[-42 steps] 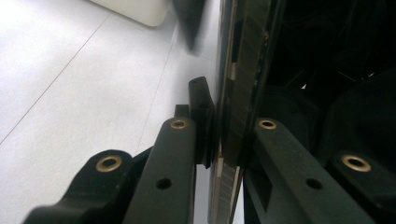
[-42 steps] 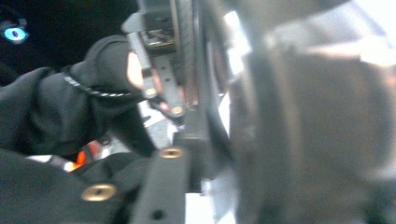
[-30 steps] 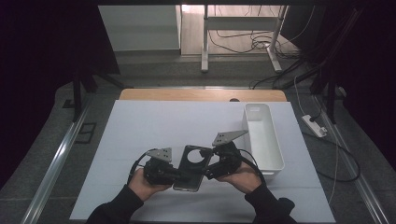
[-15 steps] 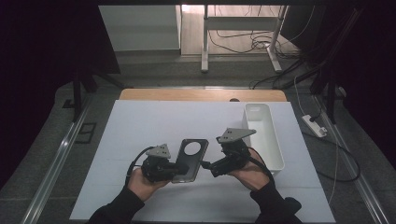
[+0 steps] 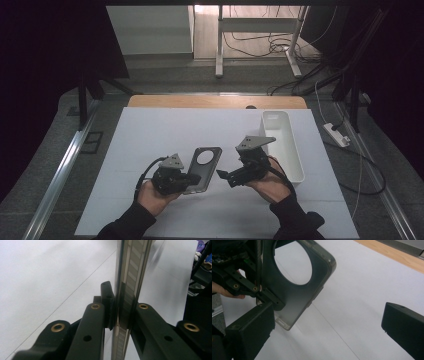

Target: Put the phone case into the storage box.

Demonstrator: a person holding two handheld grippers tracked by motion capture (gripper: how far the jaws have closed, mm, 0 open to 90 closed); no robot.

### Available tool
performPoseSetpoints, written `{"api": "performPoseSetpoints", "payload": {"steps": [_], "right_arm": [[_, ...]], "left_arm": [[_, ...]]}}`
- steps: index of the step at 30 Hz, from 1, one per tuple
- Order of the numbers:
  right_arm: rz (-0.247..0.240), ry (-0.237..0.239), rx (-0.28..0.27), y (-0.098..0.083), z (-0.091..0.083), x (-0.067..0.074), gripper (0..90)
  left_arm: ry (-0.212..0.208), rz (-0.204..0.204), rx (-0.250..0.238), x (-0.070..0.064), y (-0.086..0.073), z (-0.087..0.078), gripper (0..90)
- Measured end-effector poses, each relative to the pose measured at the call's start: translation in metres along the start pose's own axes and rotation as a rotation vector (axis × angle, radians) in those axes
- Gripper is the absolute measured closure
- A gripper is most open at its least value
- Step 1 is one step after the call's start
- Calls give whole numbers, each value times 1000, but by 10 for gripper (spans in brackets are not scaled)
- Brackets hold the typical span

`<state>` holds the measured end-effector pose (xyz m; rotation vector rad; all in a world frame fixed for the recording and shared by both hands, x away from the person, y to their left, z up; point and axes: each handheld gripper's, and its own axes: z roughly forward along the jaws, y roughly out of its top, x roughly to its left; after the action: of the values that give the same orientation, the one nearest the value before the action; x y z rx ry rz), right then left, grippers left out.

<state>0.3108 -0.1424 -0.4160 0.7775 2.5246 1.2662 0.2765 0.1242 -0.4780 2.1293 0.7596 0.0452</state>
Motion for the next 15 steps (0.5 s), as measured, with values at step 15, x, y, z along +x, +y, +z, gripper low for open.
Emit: {"api": "performPoseSetpoints", "payload": {"steps": [15], "right_arm": [[-41,-88,-51,9,-10,5,0]], "left_arm": [[-52,10,13,-1,1,3,842]]}}
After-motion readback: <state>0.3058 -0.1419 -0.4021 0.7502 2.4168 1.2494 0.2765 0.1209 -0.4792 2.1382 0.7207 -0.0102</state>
